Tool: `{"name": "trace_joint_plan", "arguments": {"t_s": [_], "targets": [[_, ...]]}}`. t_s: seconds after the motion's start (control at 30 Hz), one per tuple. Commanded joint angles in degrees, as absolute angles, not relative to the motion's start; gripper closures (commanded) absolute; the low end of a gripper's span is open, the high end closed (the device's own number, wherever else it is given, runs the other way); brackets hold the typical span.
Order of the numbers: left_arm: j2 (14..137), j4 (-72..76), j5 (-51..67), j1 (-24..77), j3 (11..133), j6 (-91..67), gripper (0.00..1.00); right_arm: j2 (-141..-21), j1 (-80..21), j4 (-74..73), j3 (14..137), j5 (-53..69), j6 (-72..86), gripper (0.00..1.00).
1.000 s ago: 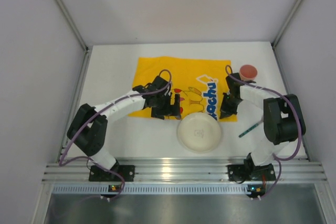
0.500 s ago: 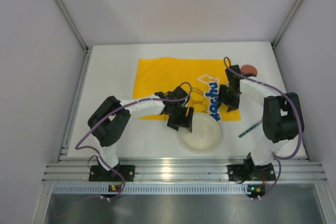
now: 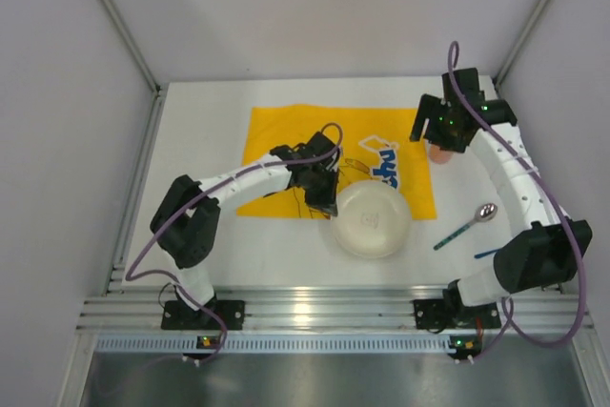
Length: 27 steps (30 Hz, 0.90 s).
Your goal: Set the dinner table for one person
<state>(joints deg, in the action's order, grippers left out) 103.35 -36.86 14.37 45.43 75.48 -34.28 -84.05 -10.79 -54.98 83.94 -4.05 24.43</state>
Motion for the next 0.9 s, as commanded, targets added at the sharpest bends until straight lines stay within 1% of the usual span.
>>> {"name": "trace_joint_plan", "arguments": {"t_s": [0.0, 0.1, 0.13, 0.3, 0.33, 0.37, 0.4, 0.43, 0.5, 0.53, 0.57, 0.6, 0.63, 0.7, 0.73, 0.77, 0.8, 0.83, 0.87], "targets": [[100.45, -37.18, 15.72, 37.48, 83.22, -31.56, 1.00, -88.14, -8.27, -59.94, 90.34, -10.89, 23.38, 0.24], [105.63, -37.35, 17.75, 31.41, 90.51, -29.01, 1.00, -94.20, -5.82, -60.73, 96.40, -12.31, 23.82, 0.25], [108.95, -37.44, 18.01, 30.25, 94.53, -28.05, 1.00, -97.18, -5.19, -60.73, 99.55, -12.30, 24.08, 0.25], [119.08, -36.48, 18.10, 24.88, 103.70, -27.51, 1.00, -108.44, -3.25, -61.87, 110.37, -12.22, 24.43, 0.25], [122.14, -36.30, 19.58, 24.53, 105.36, -27.07, 0.94, -112.63, -3.25, -62.14, 114.22, -12.39, 24.52, 0.26], [123.65, -36.47, 19.95, 24.26, 106.25, -26.90, 0.82, -114.85, -3.25, -62.57, 116.35, -12.39, 24.87, 0.26], [126.27, -37.43, 21.60, 24.00, 107.56, -26.37, 0.67, -118.96, -3.25, -63.19, 120.20, -11.78, 25.05, 0.27], [127.26, -37.96, 21.62, 23.91, 107.93, -26.02, 0.64, -120.83, -3.25, -63.45, 121.97, -11.17, 25.05, 0.28], [128.49, -38.58, 24.07, 23.91, 107.15, -25.32, 0.55, -124.09, -3.34, -64.16, 125.49, -10.37, 25.40, 0.30], [128.41, -38.85, 24.78, 23.91, 106.44, -24.44, 0.53, -126.02, -3.34, -64.16, 125.86, -10.11, 25.40, 0.32], [128.23, -39.02, 24.87, 23.91, 105.65, -24.00, 0.47, -126.82, -3.25, -64.16, 125.95, -9.93, 25.57, 0.36], [127.80, -38.85, 24.87, 23.91, 104.60, -23.56, 0.42, -127.35, -3.34, -64.16, 125.86, -9.67, 25.58, 0.42], [126.92, -39.28, 24.70, 23.73, 102.94, -22.77, 0.35, -128.14, -3.34, -64.16, 125.42, -9.76, 25.58, 0.57], [125.95, -39.55, 24.96, 23.03, 101.43, -22.15, 0.29, -128.58, -3.60, -64.16, 124.81, -10.10, 25.31, 0.70], [124.90, -39.72, 25.05, 22.85, 100.21, -21.89, 0.25, -128.76, -3.60, -64.16, 124.54, -10.46, 25.14, 0.83], [124.46, -39.73, 24.87, 22.59, 99.67, -21.54, 0.18, -128.67, -3.69, -64.33, 124.54, -10.81, 24.61, 0.88], [124.11, -39.90, 24.00, 21.98, 99.41, -21.53, 0.16, -128.67, -3.69, -64.42, 124.54, -11.51, 24.52, 0.92], [123.67, -40.08, 23.82, 21.62, 99.32, -21.53, 0.15, -128.50, -3.69, -64.60, 124.72, -12.04, 24.26, 1.00], [123.84, -39.90, 23.99, 21.19, 99.40, -21.79, 0.14, -128.24, -3.69, -64.86, 124.80, -12.48, 24.00, 1.00]]}}
